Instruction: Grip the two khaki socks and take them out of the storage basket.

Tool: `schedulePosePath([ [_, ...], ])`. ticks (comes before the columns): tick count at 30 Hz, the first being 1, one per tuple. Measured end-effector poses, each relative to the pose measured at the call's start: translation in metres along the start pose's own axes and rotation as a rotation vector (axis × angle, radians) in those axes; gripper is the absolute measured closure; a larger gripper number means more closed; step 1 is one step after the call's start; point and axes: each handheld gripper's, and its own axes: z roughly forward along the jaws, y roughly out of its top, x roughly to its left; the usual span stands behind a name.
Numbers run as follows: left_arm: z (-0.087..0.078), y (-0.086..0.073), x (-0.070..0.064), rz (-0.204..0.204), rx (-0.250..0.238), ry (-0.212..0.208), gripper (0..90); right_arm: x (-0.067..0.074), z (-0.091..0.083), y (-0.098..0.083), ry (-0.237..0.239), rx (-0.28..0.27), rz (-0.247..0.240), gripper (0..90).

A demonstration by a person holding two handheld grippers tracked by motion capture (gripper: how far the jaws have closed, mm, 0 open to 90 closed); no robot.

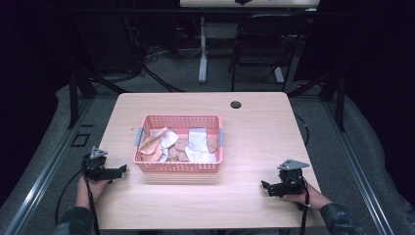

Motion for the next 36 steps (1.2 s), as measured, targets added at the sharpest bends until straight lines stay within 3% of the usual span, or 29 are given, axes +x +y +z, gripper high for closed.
schedulePosePath([
  [22,-0.001,0.000,0.001,0.007,0.002,-0.008,0.0,0.000,0.001,0.000,0.013,-0.006,0.006,0.0],
  [27,-0.004,-0.001,0.001,0.020,0.021,-0.020,0.0,-0.001,0.002,0.002,0.016,0.002,-0.017,0.0],
  [36,-0.022,0.013,0.006,-0.025,0.037,-0.076,0.1,0.000,0.002,0.002,0.016,0.001,-0.015,0.0],
])
